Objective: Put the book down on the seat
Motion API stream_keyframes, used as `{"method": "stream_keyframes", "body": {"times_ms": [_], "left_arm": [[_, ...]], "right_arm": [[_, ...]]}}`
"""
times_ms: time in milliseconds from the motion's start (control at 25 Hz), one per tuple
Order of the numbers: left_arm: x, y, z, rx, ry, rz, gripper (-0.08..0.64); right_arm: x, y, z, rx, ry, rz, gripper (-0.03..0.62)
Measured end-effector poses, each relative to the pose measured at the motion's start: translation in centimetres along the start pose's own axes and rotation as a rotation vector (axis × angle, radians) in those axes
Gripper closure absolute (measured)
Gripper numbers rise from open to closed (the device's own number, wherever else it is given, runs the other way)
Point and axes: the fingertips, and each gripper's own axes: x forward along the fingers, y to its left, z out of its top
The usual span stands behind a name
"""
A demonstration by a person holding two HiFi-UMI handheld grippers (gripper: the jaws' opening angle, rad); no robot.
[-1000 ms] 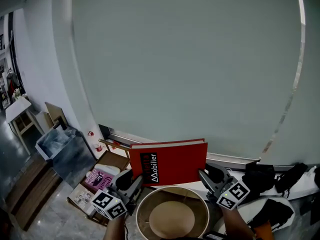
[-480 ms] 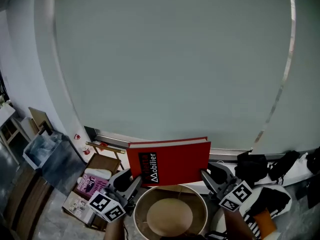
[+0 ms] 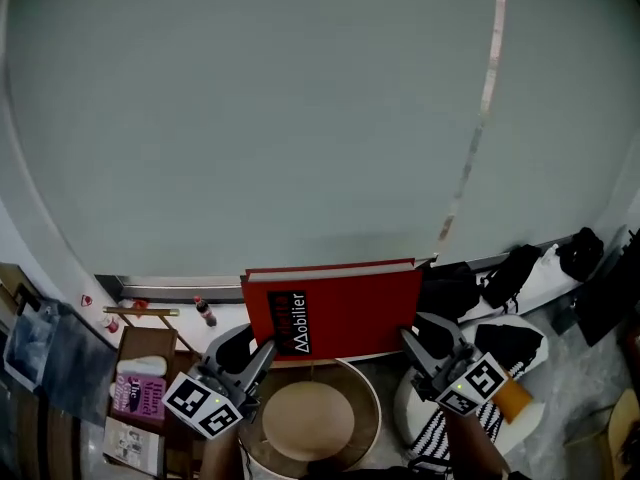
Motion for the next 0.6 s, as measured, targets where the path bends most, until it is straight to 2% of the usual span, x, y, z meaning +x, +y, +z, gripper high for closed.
{"method": "stream_keyframes", "body": {"times_ms": [280,440,600], "left_arm": [[9.7,-10.5,-1.1,-0.004,0.028,-0.189,0.400],[12.2,-15.2,-1.5,-0.006,0.042,-0.271,0.400],[15.1,-22.9,-3.0,-0.009,0.061,-0.350,0.400]], "right_arm": [[-12.5,-6.3,4.4,-0.040,-0.030,-0.178,0.479],[-17.8,-7.1,6.3,-0.064,-0.041,-0.255,0.479],[-26.3,-8.3,8.2,-0.079,-0.040,-0.333,0.479]]}}
